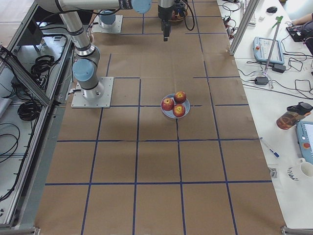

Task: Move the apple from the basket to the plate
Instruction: 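Close the left gripper on the striped apple and lift it, then carry the striped apple with the left gripper toward the table center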

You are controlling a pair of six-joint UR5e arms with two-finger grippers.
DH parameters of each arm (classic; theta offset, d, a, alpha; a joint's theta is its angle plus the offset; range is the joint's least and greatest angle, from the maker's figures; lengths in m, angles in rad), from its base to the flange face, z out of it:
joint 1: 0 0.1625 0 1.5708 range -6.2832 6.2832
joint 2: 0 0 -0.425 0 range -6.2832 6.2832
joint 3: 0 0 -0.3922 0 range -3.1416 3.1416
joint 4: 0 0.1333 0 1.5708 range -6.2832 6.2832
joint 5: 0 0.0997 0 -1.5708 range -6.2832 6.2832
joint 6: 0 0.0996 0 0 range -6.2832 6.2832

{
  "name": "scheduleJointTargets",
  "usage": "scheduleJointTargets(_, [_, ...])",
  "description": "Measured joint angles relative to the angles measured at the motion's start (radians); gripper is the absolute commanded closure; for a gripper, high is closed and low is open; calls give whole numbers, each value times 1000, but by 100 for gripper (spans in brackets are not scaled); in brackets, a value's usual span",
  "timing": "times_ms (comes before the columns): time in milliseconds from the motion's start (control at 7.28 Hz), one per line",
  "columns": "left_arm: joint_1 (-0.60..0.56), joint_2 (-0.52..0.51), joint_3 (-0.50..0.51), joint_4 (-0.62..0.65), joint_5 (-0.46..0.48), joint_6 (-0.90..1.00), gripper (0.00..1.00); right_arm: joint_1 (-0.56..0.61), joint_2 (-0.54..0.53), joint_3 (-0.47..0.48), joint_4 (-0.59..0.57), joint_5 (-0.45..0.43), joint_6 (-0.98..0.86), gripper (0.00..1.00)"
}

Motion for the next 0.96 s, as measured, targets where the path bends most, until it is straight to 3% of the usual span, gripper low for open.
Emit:
scheduleJointTargets(275, [-1,-1,-6,7,-6,-7,35,0,0,0,0,0,0,0])
scheduleJointTargets(962, [-63,62,18,-27,0,-111,37,0,0,0,0,0,0,0])
